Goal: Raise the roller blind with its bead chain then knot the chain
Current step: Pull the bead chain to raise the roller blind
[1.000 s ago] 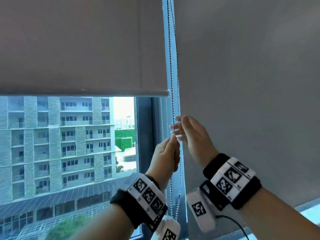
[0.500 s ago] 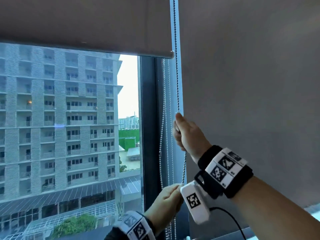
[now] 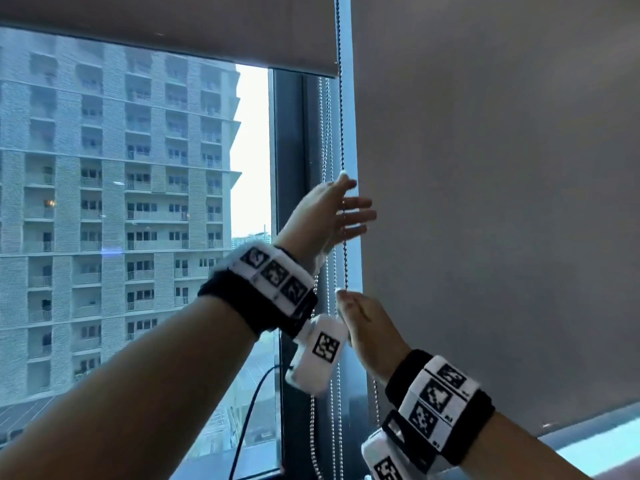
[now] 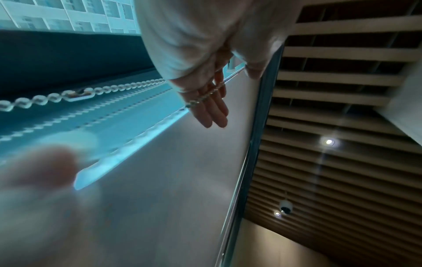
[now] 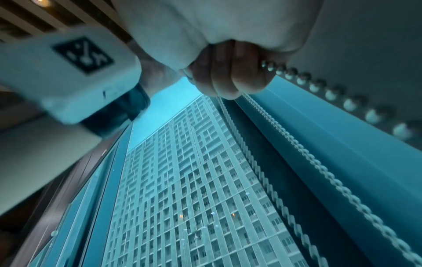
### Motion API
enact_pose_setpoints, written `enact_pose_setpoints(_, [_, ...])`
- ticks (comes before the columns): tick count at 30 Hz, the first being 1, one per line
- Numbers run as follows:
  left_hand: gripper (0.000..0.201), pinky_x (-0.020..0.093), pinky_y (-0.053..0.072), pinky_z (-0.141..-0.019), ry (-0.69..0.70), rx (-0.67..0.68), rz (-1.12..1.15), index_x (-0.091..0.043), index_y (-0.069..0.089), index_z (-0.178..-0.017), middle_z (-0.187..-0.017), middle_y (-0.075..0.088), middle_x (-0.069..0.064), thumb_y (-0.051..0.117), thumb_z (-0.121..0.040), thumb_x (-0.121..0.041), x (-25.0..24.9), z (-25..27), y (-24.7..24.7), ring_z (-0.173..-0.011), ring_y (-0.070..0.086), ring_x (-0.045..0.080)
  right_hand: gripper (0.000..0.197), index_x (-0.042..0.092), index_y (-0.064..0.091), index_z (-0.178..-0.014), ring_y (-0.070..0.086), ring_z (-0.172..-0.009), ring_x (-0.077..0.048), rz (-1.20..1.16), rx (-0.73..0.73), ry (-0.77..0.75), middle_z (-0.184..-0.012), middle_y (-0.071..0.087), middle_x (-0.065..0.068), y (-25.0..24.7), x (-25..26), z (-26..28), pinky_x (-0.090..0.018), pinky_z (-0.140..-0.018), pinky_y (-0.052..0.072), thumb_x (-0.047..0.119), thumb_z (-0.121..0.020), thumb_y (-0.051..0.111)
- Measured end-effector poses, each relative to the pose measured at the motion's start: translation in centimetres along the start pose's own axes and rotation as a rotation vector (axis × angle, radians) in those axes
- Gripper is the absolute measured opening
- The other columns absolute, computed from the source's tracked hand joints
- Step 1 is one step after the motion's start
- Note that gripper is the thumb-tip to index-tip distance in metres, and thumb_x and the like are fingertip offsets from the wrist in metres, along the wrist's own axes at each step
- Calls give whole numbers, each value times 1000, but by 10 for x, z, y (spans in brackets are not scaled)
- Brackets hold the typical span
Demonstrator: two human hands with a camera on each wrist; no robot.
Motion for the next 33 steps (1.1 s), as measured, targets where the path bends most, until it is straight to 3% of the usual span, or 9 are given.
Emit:
enact_pose_setpoints(3, [25, 24, 48, -56, 15, -57, 138, -9, 50, -106, -74, 53, 4, 39, -99, -30, -16, -14, 6, -58, 55, 13, 27, 17, 37, -59, 23, -40, -5, -33, 32, 24, -39, 31, 10, 7, -13, 16, -20, -43, 23, 31, -82, 35])
enact_pose_setpoints(5, [32, 16, 30, -38, -9, -116, 145, -15, 51, -81, -57, 38, -4, 38, -98, -39, -12, -17, 2, -41, 35, 7, 24, 18, 38, -61, 24, -42, -6, -59, 63, 66, -44, 32, 10, 11, -25, 26, -21, -41, 23, 27, -84, 35])
enact_pose_setpoints(8, [43, 17, 17, -33, 22, -182, 65, -23, 33, -58, -44, 28, -10, 36, -96, -43, 0, -11, -3, -33, 21, 7, 27, 1, 42, -74, 39, -59, -21, -53, 112, 131, -63, 42, -10, 19, -46, 39, -48, -49, 37, 26, -85, 40])
enact_pose_setpoints(11, [42, 16, 17, -35, 49, -173, 79, -23, 28, -58, -44, 26, -10, 36, -97, -38, 16, -2, -3, -35, 19, 7, 55, -10, 46, -82, 43, -66, -22, -86, 160, 206, -67, 46, -13, 26, -60, 48, -53, -58, 42, 44, -75, 41])
enact_pose_setpoints(14, [42, 16, 18, -35, 65, -154, 84, -23, 29, -58, -46, 26, -9, 37, -97, -36, 34, 6, -3, -36, 20, 6, 56, 12, 58, -70, 50, -54, -18, -140, 150, 233, -57, 55, -4, 18, -55, 47, -40, -59, 44, 66, -68, 41])
enact_pose_setpoints(16, [42, 15, 19, -35, 59, -136, 82, -22, 29, -58, -47, 26, -8, 37, -97, -34, 46, 14, -3, -36, 21, 6, 65, 16, 63, -85, 57, -58, -12, -135, 101, 207, -65, 61, -1, 7, -42, 37, -27, -62, 48, 74, -76, 35])
enact_pose_setpoints(19, [42, 16, 19, -35, 40, -122, 72, -21, 31, -57, -46, 27, -9, 38, -98, -31, 62, 25, -4, -36, 22, 6, 56, 11, 61, -89, 60, -59, -7, -224, -30, 164, -66, 65, 4, -14, -22, 12, -28, -61, 47, 60, -81, 33])
enact_pose_setpoints(25, [45, 16, 21, -36, -9, -95, 27, -21, 43, -55, -44, 30, -10, 38, -99, -30, 97, 56, -7, -36, 24, 5, 50, 17, 57, -103, 62, -88, -25, -164, -110, 38, -97, 65, -13, -39, 35, -30, -46, -82, 51, 58, -88, 33])
enact_pose_setpoints(33, [36, 18, 23, -36, -178, 0, -80, -13, 40, -67, -49, 34, -1, 37, -99, -28, 167, 107, -9, -39, 25, 9, 37, 13, 46, -120, 54, -59, -16, -198, -20, -25, -81, 58, -6, -36, 71, -59, -37, -57, 52, 40, -96, 38])
Point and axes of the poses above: each hand's wrist, its own z-axis away from the middle knuckle, its own y-axis out of the palm, x = y × z, the point moved 9 cm from there along -z, towards the middle knuckle
